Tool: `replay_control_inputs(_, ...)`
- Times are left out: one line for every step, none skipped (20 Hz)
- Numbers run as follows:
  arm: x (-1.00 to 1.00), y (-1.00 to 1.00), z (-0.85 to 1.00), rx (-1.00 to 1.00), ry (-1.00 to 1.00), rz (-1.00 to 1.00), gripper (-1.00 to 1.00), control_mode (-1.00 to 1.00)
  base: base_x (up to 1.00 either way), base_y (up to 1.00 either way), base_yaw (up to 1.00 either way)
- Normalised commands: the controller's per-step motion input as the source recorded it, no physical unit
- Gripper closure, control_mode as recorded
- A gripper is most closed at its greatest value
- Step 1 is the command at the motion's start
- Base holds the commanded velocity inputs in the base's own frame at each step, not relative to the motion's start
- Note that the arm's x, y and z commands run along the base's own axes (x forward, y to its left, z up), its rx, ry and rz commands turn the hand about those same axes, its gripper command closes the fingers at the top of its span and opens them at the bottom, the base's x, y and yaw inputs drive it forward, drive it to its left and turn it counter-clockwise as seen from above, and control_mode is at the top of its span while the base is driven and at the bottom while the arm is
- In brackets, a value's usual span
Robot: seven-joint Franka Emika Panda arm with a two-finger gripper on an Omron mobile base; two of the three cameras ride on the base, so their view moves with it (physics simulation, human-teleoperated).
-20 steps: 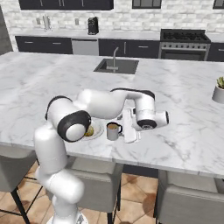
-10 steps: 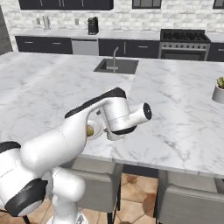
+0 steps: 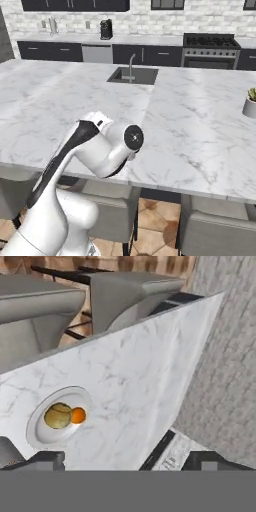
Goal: Pick up the brewed coffee from the coffee machine and place it next to the breakfast plate on the dining counter.
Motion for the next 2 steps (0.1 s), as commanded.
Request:
replay_control_inputs(-0.69,0.07,0.23,-0.08,-0.39,0.00,-1.00,-1.00,0.00,0.00,0.00)
replay_control_inputs(-0.57,0.00,0.11,-0.02,-0.28,0.04,-1.00,-1.00,0.00,0.00,0.00)
